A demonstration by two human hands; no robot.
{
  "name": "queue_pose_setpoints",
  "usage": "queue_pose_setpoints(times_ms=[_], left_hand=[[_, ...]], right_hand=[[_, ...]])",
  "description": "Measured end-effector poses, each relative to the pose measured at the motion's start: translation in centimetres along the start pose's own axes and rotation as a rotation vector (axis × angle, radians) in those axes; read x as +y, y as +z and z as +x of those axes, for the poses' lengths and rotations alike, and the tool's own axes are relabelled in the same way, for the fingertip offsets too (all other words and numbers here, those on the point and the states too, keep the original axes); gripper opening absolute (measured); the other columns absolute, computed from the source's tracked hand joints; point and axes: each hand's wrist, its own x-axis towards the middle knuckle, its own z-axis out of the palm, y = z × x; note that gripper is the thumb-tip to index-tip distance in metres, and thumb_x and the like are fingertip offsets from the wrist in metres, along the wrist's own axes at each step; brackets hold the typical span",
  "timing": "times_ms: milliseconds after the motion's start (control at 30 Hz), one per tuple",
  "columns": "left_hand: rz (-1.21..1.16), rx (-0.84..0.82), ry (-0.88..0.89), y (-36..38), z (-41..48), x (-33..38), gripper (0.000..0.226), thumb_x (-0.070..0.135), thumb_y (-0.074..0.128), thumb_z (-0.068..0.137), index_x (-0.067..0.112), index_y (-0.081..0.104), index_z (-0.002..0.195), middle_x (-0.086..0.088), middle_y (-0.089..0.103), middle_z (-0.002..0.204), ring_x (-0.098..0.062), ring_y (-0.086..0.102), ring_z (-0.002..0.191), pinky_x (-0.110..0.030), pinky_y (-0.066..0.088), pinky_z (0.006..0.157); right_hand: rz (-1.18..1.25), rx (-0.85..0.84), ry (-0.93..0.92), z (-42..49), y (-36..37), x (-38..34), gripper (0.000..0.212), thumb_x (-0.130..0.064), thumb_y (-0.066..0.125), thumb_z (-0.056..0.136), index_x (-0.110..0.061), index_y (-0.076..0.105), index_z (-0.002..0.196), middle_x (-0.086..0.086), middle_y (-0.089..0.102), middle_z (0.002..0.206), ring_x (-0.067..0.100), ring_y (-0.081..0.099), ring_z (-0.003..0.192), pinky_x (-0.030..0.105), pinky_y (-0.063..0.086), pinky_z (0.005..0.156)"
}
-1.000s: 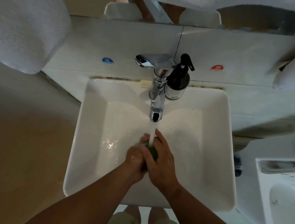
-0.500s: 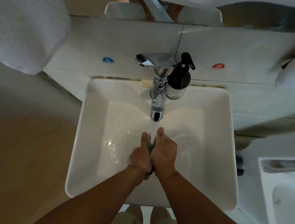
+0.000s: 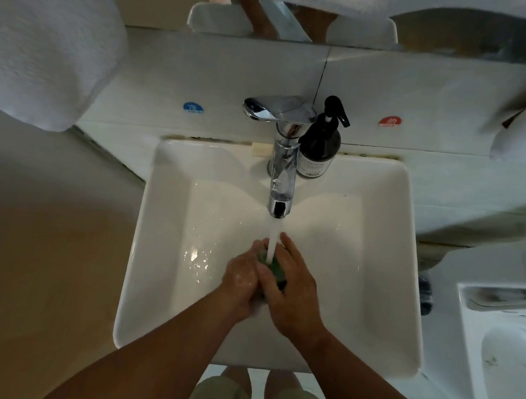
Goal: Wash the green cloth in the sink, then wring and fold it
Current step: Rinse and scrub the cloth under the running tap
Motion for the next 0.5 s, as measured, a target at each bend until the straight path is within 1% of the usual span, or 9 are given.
queue_pose_setpoints(times_ms=[33, 67, 100, 133, 167, 267, 367, 433, 500], left_hand=[[-0.018, 0.011, -0.076, 0.2, -0.2, -0.2, 0.035, 0.043, 0.050, 0.102, 0.012, 0.067, 0.105, -0.016, 0.073, 0.100, -0.032, 0.069, 0.090, -0.039, 0.056, 0.065], [-0.045, 0.015, -0.124, 0.3, -0.2, -0.4, 0.039, 0.046, 0.048, 0.102, 0.011, 0.065, 0.109, -0.018, 0.071, 0.103, -0.035, 0.067, 0.093, -0.040, 0.055, 0.064], [-0.080, 0.003, -0.150, 0.3, -0.3, -0.7, 0.042, 0.048, 0.045, 0.102, 0.011, 0.063, 0.114, -0.019, 0.070, 0.105, -0.035, 0.066, 0.096, -0.040, 0.054, 0.066], [-0.114, -0.010, -0.168, 0.3, -0.3, -0.8, 0.046, 0.048, 0.041, 0.103, 0.011, 0.062, 0.119, -0.018, 0.071, 0.106, -0.033, 0.065, 0.098, -0.038, 0.054, 0.068], [-0.122, -0.018, -0.175, 0.4, -0.2, -0.8, 0.050, 0.049, 0.038, 0.104, 0.009, 0.061, 0.121, -0.016, 0.072, 0.104, -0.030, 0.066, 0.096, -0.036, 0.054, 0.068], [-0.029, 0.022, -0.075, 0.2, 0.0, -1.2, 0.048, 0.054, 0.036, 0.103, 0.014, 0.059, 0.114, -0.003, 0.068, 0.096, -0.023, 0.067, 0.087, -0.036, 0.053, 0.065], [-0.081, -0.036, -0.103, 0.1, -0.1, -1.2, 0.065, 0.066, 0.038, 0.097, 0.011, 0.064, 0.118, -0.012, 0.073, 0.103, -0.030, 0.069, 0.096, -0.038, 0.057, 0.076], [0.178, -0.002, -0.076, 0.0, 0.4, -1.7, 0.074, 0.078, 0.036, 0.089, 0.014, 0.067, 0.109, -0.014, 0.073, 0.095, -0.028, 0.069, 0.088, -0.038, 0.056, 0.076], [0.655, 0.084, 0.099, -0.4, 0.4, -1.5, 0.058, 0.064, 0.038, 0.098, 0.014, 0.063, 0.113, -0.010, 0.068, 0.090, -0.027, 0.066, 0.081, -0.042, 0.057, 0.076]], right_hand=[[0.003, -0.002, -0.041, 0.2, -0.2, 0.3, 0.051, -0.057, 0.047, 0.095, -0.028, 0.058, 0.136, -0.005, 0.052, 0.147, 0.005, 0.046, 0.135, 0.027, 0.039, 0.114], [0.003, 0.040, -0.063, 0.5, -0.3, -0.2, 0.035, -0.050, 0.055, 0.095, -0.028, 0.066, 0.119, -0.004, 0.066, 0.126, 0.001, 0.058, 0.117, 0.025, 0.048, 0.103], [0.023, 0.068, -0.054, 0.9, -0.2, -0.7, 0.009, -0.041, 0.062, 0.094, -0.033, 0.067, 0.097, -0.010, 0.068, 0.099, -0.003, 0.062, 0.093, 0.017, 0.052, 0.086], [0.042, 0.112, -0.038, 1.3, -0.1, -1.4, 0.017, -0.034, 0.066, 0.094, -0.037, 0.058, 0.079, -0.014, 0.061, 0.079, -0.004, 0.058, 0.075, 0.011, 0.047, 0.072], [0.070, 0.150, 0.018, 1.6, 0.2, -1.9, 0.029, -0.033, 0.067, 0.094, -0.037, 0.050, 0.071, -0.015, 0.054, 0.070, -0.002, 0.054, 0.064, 0.009, 0.042, 0.064], [0.096, 0.185, 0.209, 2.2, 1.0, -2.6, 0.029, -0.040, 0.061, 0.096, -0.030, 0.049, 0.071, -0.011, 0.053, 0.069, 0.001, 0.053, 0.061, 0.010, 0.037, 0.060], [0.095, 0.189, 0.398, 3.0, 1.2, -2.9, 0.032, -0.042, 0.052, 0.100, -0.020, 0.065, 0.079, -0.005, 0.061, 0.076, 0.012, 0.062, 0.074, 0.019, 0.044, 0.064], [0.146, 0.207, 0.485, 3.6, 1.0, -2.7, 0.050, -0.049, 0.040, 0.103, -0.016, 0.063, 0.072, -0.001, 0.062, 0.072, 0.013, 0.061, 0.070, 0.029, 0.049, 0.075], [0.359, 0.223, 0.674, 4.3, 0.6, -2.7, 0.057, -0.056, 0.034, 0.103, -0.011, 0.059, 0.077, 0.006, 0.065, 0.078, 0.021, 0.063, 0.075, 0.039, 0.055, 0.084]])
